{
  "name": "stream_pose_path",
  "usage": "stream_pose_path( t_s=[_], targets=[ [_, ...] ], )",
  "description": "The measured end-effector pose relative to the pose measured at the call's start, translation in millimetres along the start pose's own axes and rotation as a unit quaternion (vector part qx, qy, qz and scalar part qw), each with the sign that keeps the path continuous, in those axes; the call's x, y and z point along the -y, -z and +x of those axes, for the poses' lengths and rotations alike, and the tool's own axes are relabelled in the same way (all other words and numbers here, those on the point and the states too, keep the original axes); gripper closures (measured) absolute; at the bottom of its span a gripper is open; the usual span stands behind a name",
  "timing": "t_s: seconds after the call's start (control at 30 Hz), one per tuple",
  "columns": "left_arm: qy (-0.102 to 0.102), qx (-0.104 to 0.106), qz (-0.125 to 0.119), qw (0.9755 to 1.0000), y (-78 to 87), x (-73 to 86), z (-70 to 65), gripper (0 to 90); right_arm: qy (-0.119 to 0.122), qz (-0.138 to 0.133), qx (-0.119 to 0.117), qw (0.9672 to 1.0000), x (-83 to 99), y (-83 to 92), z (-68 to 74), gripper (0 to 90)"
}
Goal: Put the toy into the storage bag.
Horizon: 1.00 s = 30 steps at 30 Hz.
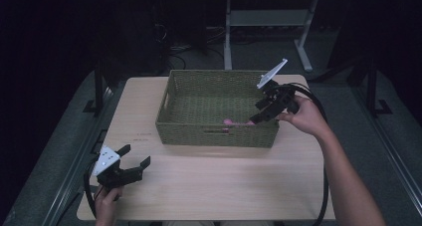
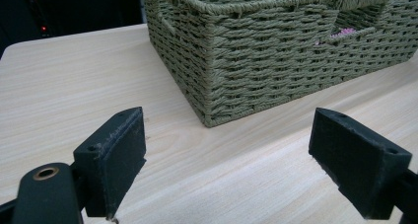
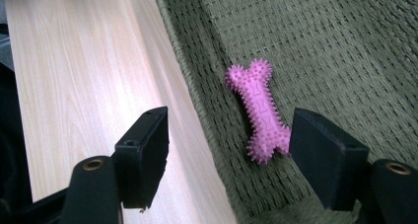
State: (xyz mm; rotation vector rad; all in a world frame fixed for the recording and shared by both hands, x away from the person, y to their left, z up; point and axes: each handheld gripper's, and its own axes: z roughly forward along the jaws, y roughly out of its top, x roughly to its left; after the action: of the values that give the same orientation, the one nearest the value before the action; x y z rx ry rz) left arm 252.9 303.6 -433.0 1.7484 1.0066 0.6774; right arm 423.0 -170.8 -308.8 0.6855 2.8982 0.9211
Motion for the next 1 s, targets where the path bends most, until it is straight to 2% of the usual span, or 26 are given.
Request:
stream_pose_path(
  t_s=[0.47,0.57,1.0],
  targets=[
    [-0.001,0.0,0.0,1.0,0.2,0.1,-0.4,13.8,0.0,-0.01,0.004,0.9999,19.6,5.5,13.1,29.8],
    [-0.001,0.0,0.0,1.0,0.2,0.2,-0.4,13.9,0.003,-0.019,0.006,0.9998,26.6,6.9,17.9,29.5],
    [0.0,-0.001,-0.001,1.0,0.7,0.4,-0.3,13.9,0.006,-0.027,0.008,0.9996,47.2,8.9,35.1,29.1]
  ],
)
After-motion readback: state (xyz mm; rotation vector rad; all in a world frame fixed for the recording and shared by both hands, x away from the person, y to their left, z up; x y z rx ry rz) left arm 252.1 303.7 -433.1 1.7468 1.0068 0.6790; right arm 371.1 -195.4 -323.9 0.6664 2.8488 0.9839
